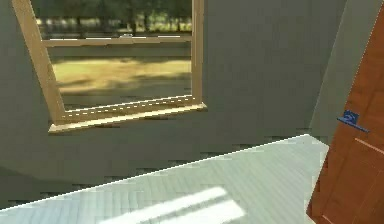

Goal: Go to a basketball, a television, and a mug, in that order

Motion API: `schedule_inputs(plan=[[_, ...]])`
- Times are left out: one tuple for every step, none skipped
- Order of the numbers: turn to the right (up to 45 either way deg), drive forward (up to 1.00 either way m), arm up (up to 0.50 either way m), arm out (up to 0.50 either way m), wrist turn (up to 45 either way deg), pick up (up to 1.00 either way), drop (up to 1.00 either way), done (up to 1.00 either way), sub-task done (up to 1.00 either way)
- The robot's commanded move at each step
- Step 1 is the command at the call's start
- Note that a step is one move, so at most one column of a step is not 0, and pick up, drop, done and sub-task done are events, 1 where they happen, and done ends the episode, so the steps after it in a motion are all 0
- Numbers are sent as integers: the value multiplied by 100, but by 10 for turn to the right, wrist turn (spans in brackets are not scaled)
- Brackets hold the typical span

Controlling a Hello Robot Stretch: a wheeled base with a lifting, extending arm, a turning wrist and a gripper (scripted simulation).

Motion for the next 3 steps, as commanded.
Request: schedule_inputs(plan=[[390, 0, 0, 0, 0, 0, 0, 0, 0], [0, 15, 0, 0, 0, 0, 0, 0, 0], [-240, 0, 0, 0, 0, 0, 0, 0, 0]])
